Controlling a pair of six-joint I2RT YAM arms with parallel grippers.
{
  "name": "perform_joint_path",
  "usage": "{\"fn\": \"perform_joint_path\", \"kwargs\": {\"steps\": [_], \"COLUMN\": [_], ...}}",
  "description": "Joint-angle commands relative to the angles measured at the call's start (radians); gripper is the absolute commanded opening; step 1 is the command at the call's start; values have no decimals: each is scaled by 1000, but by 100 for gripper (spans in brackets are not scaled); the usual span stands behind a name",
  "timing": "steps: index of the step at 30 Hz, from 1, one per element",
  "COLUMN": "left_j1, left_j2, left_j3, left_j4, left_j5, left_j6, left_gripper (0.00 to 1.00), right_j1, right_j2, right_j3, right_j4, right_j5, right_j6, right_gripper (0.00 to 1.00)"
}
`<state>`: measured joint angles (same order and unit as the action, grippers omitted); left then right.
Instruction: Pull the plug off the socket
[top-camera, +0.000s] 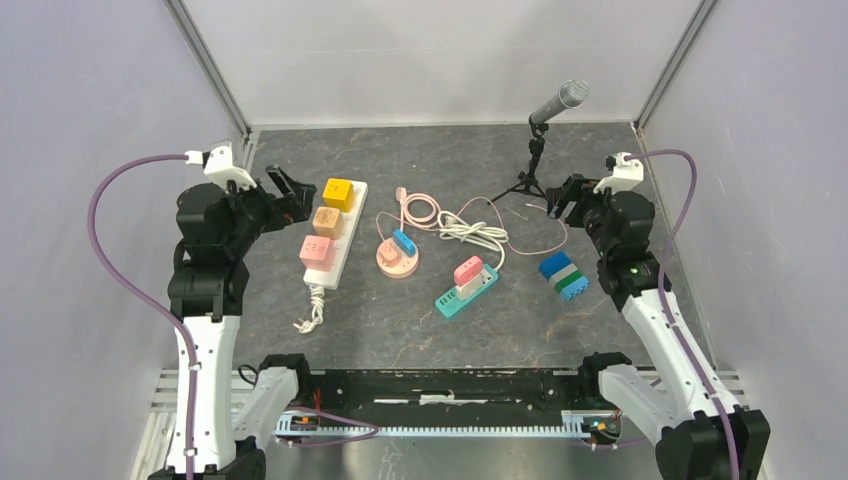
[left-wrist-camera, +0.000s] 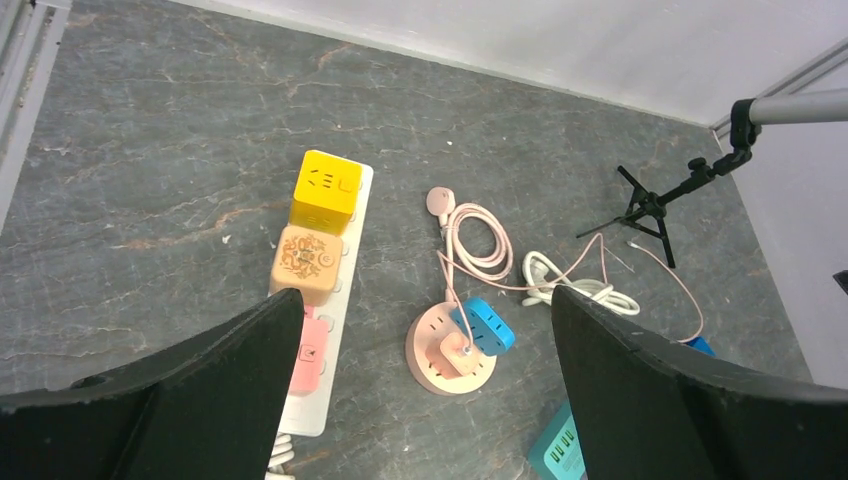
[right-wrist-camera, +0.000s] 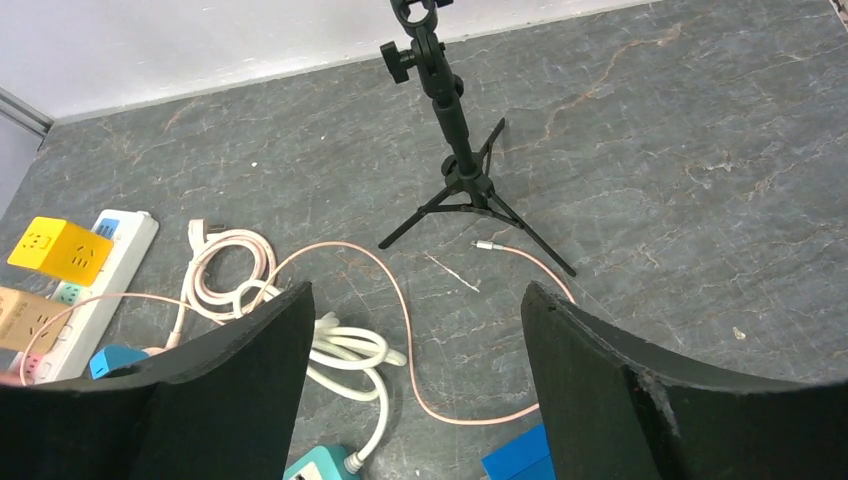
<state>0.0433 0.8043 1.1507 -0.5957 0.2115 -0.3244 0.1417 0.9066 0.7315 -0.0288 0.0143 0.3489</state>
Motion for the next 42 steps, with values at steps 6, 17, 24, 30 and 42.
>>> {"fn": "perform_joint_path", "kwargs": {"steps": [6,17,24,30,42], "left_j1": [-1,-5,-227,-461,-800], "left_j2": [-39,-43,-95,-43,350], "left_j3": [-29,-212,-382,-554,-605], "left_j4": [41,242,251,282,585], "left_j5": [135,637,503,206,-148], "left_j6": [-76,-195,-239,-317,-419], "left_gripper": [100,100,100,85,69], "right_j1": [-1,2,48,78,176], "right_j2": [-34,-67,-70,-66,-41], "right_j3": [-27,-116,-162,-166,-145], "right_j4": [52,70,0,-51,-95], "right_j5": [-110,-363,-349,-266,-205], "right_j6": [34,135,153,179,161], "right_gripper": [85,95,94,86,80]}}
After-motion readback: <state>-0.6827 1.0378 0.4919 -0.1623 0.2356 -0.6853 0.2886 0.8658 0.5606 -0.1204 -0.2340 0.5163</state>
